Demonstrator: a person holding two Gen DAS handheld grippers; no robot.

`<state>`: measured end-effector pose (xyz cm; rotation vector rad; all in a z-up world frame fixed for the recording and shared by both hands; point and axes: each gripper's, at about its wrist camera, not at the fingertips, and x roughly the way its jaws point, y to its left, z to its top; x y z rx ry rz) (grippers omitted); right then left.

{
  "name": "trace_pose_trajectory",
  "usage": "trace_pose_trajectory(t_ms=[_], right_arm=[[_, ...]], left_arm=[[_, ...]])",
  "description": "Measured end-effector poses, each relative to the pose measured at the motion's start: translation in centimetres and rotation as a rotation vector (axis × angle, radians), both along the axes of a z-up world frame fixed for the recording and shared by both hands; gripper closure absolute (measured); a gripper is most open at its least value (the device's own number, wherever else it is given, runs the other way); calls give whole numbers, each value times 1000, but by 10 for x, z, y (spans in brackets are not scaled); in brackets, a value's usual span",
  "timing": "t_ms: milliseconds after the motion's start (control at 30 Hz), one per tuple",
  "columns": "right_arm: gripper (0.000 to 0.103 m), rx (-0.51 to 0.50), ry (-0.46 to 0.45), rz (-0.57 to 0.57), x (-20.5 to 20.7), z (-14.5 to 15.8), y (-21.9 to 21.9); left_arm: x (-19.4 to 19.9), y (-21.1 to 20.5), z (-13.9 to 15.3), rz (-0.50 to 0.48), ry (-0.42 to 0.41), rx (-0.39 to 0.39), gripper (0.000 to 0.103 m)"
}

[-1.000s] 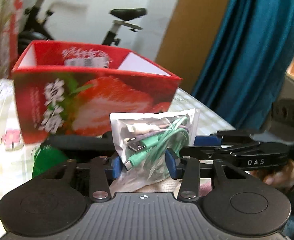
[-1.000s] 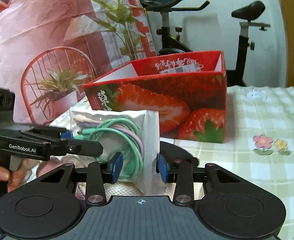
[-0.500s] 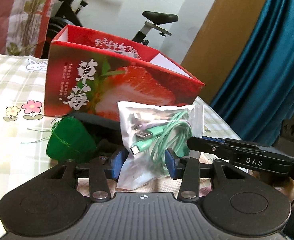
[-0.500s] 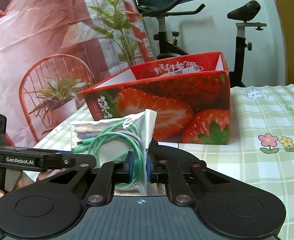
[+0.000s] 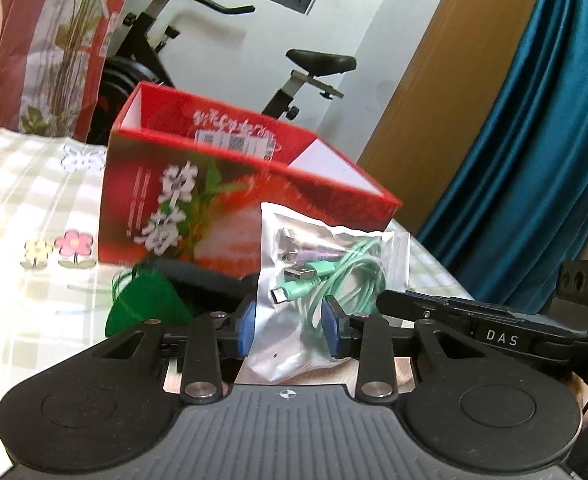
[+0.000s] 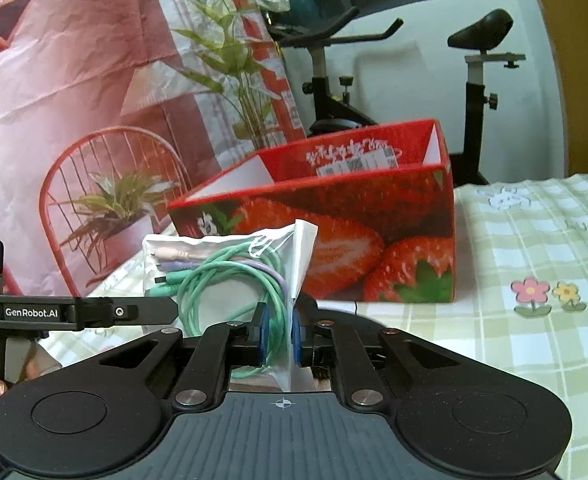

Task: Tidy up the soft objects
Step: 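Carry the clear cable bag with both grippers over the red box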

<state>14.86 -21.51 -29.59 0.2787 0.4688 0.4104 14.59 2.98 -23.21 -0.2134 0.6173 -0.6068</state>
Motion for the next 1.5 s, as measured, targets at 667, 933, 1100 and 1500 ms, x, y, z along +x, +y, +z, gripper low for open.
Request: trace_pose_trajectory(t_ms=[667,933,1100,1500], right_arm=[[92,6,-168,-13,34,124,-9],[92,-32,-154,-12,73,141,-14],[92,-52,-130,-17,104,143,-13],[92,-110,3,-40,178,112,-19]], left_arm=[[41,-13,120,-12,-151,42,67],[77,-13,120,-33,-123,4,67],[100,-18,119,-13,-116,16,67],[149,-34,93,39,-13,67,66]])
